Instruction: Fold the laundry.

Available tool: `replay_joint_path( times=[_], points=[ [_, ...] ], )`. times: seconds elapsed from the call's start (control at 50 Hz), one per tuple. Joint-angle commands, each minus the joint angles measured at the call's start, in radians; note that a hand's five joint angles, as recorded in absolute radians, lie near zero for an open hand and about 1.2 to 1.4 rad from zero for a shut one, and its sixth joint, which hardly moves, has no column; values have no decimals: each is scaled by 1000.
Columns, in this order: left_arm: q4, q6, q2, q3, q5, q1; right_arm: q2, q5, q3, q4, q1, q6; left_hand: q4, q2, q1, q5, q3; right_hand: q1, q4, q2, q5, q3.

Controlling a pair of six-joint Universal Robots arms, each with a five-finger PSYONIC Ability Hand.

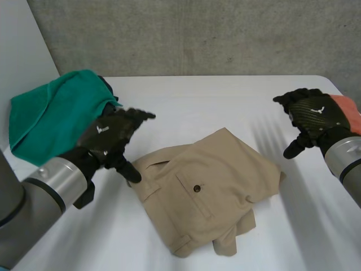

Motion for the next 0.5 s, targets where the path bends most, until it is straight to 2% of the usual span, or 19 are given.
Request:
replay_joint_path(
  times=[0.02,0.1,0.18,0.24,0.26,0.28,0.36,0.5],
  points=[
    [99,50,-187,15,14,0,10,15,34,-23,46,-65,-28,-31,-16,-49,-39,-53,-37,-39,-48,-32],
    [134,105,-304,85,-6,-25,25,36,45,-40,63,-94,31,28,43,10,20,-53,-37,-39,-48,-32],
    [116,153,-422,174,-84,-43,36,59,52,-55,75,-111,272,269,284,251,261,-53,-37,-39,-48,-32],
    [76,173,-496,248,-150,-43,35,72,60,-68,83,-123,696,693,708,675,686,-53,-37,-39,-48,-32],
    [53,177,-511,275,-168,-40,32,72,60,-71,83,-125,1070,1067,1082,1049,1059,-53,-37,-39,-48,-32],
    [47,179,-513,291,-175,-39,32,73,60,-72,83,-126,1192,1189,1204,1172,1182,-53,-37,-39,-48,-32],
    [25,176,-461,378,-191,-17,21,73,54,-77,80,-130,1194,1191,1206,1173,1183,-53,-37,-39,-48,-32],
    [94,139,-266,599,-172,-20,-5,73,55,-83,81,-120,1194,1191,1206,1173,1183,-53,-37,-39,-48,-32]
  ],
)
